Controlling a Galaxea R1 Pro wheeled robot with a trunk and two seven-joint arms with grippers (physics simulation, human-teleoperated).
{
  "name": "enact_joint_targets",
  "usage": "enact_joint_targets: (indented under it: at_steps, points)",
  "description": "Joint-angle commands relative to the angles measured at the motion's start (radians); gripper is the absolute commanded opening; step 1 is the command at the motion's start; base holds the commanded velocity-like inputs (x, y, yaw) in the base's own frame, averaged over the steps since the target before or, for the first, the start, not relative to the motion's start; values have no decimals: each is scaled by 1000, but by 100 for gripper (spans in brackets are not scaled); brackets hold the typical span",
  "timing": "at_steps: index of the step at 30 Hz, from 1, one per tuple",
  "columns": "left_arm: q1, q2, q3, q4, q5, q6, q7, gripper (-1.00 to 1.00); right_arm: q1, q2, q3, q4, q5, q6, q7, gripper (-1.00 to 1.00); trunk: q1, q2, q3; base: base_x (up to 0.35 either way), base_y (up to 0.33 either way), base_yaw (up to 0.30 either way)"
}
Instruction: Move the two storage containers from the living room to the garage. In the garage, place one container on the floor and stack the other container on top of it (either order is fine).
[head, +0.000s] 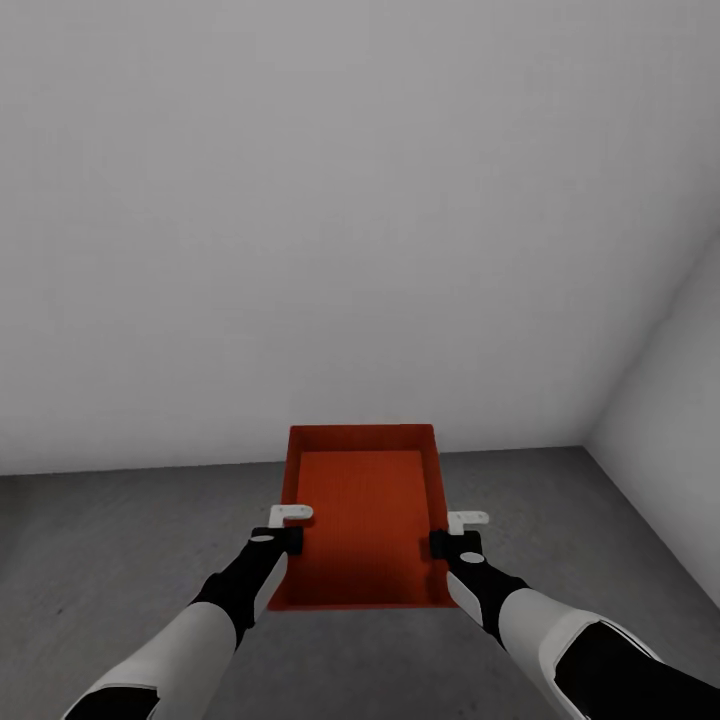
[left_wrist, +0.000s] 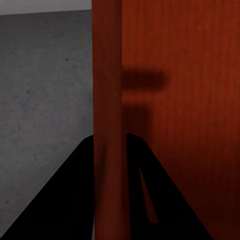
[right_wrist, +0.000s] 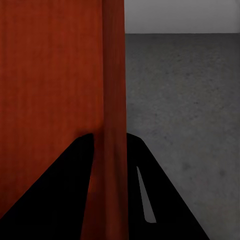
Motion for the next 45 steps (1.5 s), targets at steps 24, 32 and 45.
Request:
enact_joint_targets:
  at_steps: [24,32,45]
  points:
    - [0,1,-11,34,11,39,8,-100,-2,-9,-19,2,2,-6,-6,-100,93,-170,-77,0,0,0]
    - [0,0,-11,34,11,39,8,-100,-2,-7,-19,1,3,-6,-6,-100,123,-226,-102,0,0,0]
    - [0,0,-11,34,10,39,8,-100,-2,-10,-19,1,3,-7,-6,-100,173,-317,-143,0,0,0]
